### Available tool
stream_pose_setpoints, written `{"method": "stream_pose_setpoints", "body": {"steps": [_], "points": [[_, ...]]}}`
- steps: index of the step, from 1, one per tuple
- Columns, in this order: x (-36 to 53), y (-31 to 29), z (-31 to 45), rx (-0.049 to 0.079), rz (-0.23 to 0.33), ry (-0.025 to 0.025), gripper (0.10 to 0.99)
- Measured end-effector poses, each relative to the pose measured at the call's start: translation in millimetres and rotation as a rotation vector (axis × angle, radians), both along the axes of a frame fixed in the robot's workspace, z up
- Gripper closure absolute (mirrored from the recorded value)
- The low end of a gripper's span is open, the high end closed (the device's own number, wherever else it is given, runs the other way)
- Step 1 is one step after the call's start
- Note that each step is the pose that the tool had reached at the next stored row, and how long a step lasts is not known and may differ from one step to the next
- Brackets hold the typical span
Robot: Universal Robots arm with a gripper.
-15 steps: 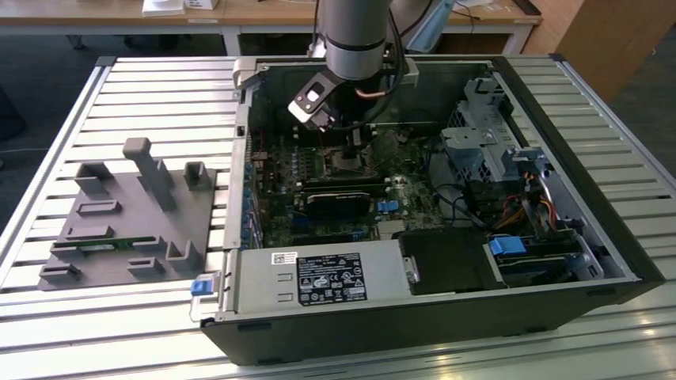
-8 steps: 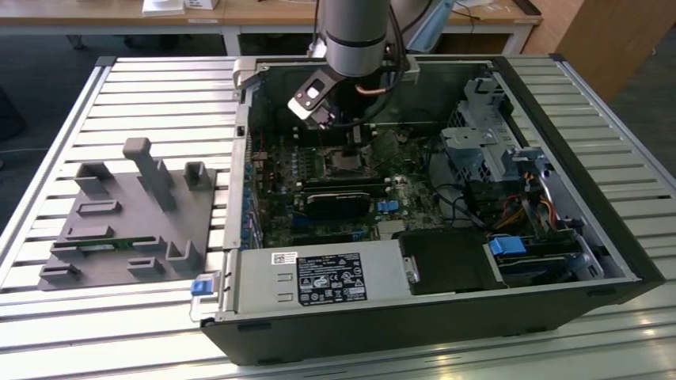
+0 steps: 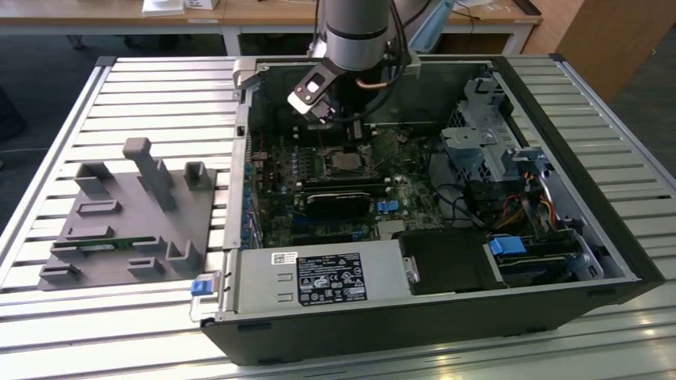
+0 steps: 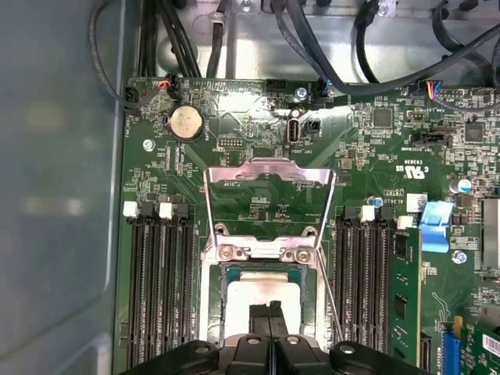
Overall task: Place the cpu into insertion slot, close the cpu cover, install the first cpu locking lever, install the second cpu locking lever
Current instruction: 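Close the cpu cover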
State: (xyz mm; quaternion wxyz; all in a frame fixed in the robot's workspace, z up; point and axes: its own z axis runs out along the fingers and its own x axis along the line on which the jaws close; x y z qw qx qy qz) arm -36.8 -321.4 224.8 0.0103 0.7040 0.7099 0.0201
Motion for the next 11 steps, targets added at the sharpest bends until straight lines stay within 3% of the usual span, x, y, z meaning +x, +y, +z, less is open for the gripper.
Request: {"method": "stream_pose_setpoints", "body": {"steps": [11], "points": [[0.0,0.0,5.8,0.0,0.0,-0.0001,0.969]]}}
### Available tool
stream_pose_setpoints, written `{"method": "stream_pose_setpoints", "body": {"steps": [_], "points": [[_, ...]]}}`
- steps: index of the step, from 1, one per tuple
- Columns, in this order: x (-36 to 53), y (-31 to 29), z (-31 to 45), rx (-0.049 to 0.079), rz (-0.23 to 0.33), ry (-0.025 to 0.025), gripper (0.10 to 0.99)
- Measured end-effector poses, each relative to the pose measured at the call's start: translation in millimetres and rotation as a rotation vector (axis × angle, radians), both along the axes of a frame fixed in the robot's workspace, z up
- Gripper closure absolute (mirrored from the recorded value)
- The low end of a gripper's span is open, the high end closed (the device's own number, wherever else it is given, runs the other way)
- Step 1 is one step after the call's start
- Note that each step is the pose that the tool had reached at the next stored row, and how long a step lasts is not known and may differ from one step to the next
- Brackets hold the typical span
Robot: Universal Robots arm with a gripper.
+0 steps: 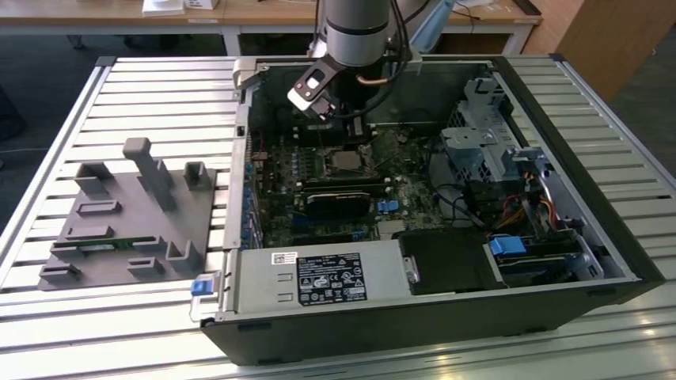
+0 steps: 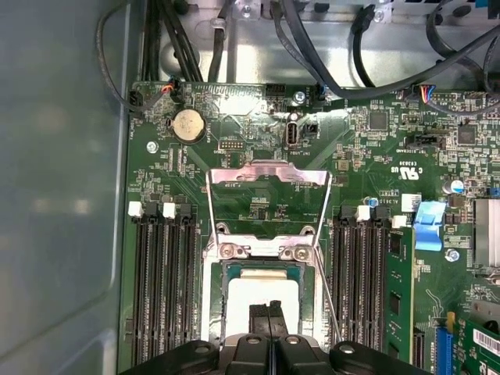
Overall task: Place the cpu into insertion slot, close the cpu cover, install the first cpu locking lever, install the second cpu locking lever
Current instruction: 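Close the cpu cover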
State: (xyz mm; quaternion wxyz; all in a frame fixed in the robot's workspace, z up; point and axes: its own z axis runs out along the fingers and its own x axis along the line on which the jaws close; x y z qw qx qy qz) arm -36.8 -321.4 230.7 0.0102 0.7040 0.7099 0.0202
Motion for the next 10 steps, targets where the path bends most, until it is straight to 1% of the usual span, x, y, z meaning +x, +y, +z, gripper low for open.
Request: {"method": "stream_pose_setpoints", "body": {"steps": [10], "points": [[0.0,0.0,2.1,0.0,0.0,0.0001,0.969]]}}
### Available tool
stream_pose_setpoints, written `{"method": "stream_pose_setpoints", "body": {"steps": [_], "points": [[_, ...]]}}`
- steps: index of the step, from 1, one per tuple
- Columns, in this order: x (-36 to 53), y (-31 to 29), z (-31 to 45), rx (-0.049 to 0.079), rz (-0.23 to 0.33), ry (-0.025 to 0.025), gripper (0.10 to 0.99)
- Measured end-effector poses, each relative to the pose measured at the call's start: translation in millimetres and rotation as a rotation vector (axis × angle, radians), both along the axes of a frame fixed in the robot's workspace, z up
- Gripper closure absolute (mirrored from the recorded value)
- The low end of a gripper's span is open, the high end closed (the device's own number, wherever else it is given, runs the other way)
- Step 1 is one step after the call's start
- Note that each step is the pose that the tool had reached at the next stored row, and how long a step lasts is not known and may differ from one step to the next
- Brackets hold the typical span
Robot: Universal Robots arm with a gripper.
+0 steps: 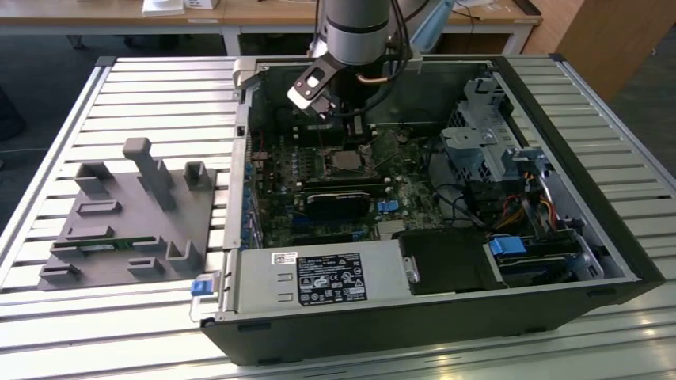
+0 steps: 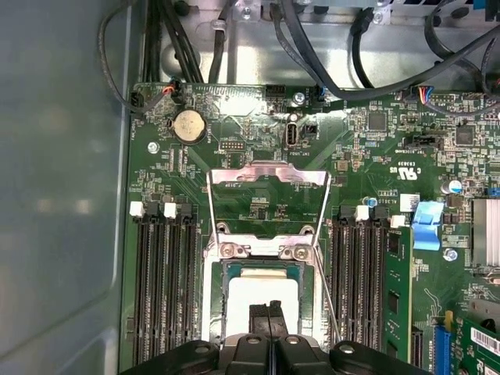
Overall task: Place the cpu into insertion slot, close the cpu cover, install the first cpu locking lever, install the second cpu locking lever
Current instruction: 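Close the cpu cover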
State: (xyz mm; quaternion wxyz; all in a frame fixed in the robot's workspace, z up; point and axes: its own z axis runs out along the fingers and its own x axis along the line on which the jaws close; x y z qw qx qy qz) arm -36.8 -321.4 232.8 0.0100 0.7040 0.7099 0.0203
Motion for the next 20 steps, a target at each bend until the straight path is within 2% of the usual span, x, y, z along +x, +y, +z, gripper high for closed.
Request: {"method": "stream_pose_setpoints", "body": {"steps": [12,20], "points": [[0.0,0.0,3.3,0.0,0.0,0.0001,0.969],[0.0,0.0,10.9,0.0,0.0,0.0,0.969]]}}
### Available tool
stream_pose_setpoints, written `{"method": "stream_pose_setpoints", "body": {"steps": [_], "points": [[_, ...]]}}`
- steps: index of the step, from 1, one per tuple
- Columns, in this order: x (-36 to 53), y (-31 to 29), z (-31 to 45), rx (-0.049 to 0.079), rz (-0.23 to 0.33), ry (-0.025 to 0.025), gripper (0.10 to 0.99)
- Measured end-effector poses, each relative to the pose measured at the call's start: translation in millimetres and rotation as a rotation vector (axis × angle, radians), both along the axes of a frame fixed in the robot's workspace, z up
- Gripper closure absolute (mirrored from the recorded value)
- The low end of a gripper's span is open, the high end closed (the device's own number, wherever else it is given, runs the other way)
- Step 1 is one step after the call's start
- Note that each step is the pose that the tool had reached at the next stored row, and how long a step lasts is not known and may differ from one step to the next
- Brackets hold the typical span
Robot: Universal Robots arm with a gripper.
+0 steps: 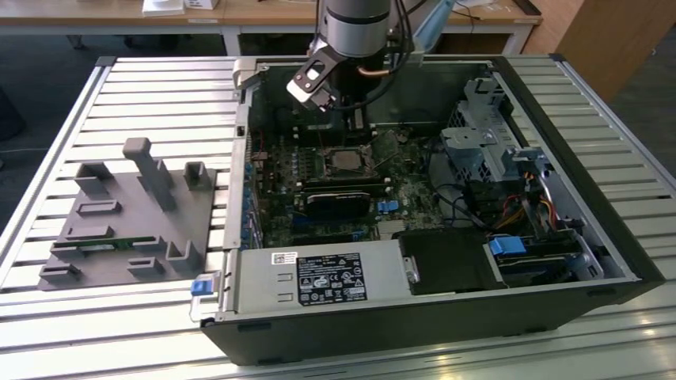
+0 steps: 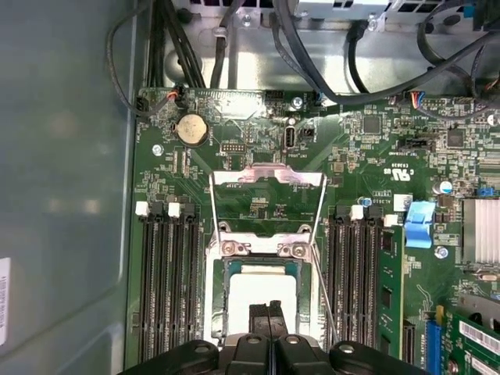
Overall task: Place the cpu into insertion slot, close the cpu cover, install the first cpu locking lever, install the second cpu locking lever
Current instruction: 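Close the cpu cover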
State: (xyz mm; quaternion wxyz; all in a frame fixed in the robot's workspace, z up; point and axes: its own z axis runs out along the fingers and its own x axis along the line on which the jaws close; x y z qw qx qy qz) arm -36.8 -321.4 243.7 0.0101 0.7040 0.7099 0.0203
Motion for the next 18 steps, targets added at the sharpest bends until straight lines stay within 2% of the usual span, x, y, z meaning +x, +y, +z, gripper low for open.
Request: {"method": "stream_pose_setpoints", "body": {"steps": [8,12,18], "points": [[0.0,0.0,16.8,0.0,0.0,0.0001,0.969],[-0.3,-1.4,16.8,0.0,0.0,0.0,0.969],[-0.2,-9.0,16.8,0.0,0.0,0.0,0.969]]}}
